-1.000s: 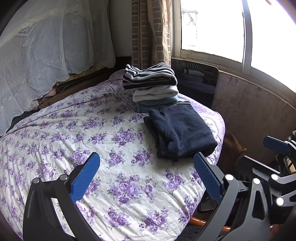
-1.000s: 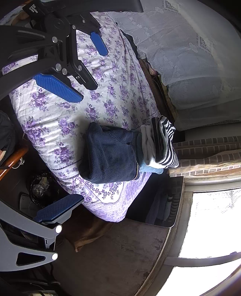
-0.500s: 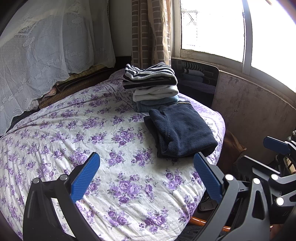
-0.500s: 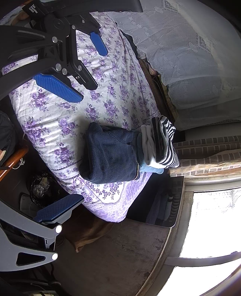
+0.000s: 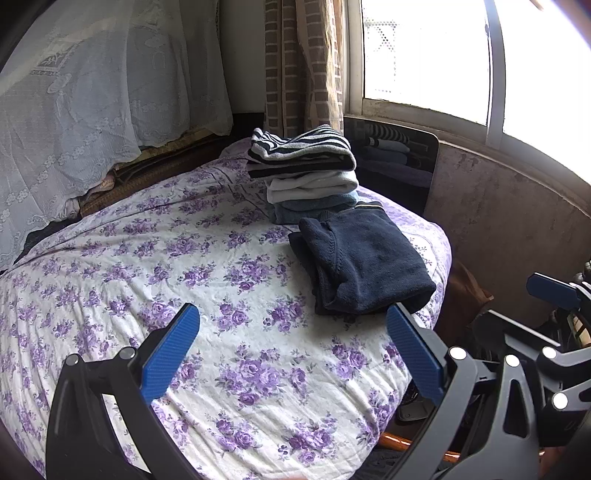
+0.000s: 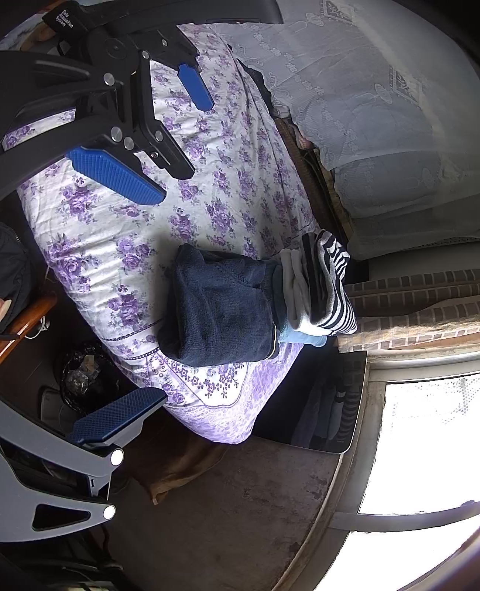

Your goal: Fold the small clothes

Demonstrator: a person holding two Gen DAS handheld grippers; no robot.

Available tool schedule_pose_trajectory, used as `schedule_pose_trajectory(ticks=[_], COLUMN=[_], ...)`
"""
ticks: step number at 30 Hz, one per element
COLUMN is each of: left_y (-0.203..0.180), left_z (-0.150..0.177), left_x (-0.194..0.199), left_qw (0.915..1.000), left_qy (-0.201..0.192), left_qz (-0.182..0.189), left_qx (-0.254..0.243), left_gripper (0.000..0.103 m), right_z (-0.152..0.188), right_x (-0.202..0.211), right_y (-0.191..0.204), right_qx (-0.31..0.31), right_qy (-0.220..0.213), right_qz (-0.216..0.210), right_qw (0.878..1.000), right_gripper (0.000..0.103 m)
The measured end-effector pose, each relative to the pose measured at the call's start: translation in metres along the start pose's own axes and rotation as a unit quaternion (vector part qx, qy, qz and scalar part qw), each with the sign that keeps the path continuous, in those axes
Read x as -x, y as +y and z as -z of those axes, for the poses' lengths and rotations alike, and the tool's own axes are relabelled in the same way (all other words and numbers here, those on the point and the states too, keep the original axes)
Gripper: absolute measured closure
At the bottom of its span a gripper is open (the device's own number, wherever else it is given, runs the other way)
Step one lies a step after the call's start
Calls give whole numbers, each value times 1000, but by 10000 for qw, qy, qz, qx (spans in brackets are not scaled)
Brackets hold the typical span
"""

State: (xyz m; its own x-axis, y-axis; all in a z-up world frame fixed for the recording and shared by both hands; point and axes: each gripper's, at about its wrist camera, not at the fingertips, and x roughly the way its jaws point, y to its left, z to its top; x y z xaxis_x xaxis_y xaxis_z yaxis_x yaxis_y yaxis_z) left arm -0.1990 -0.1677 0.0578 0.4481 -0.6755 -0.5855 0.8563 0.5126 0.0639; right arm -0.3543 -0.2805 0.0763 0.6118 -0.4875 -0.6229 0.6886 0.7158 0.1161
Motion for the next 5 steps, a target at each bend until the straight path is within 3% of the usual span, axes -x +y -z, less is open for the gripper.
schedule_pose_trajectory(ticks=[5], left_y=[0], left_z=[1], left_x=[-1], left_qw=[10000], left_qy=[7], left_qz=[12], left_qx=[13], left_gripper=[5], right_z=[3], right_x=[1], right_y=[2], right_qx=[-21], right_qy=[0], right_qz=[14], right_qw=[10000], right_gripper=[4])
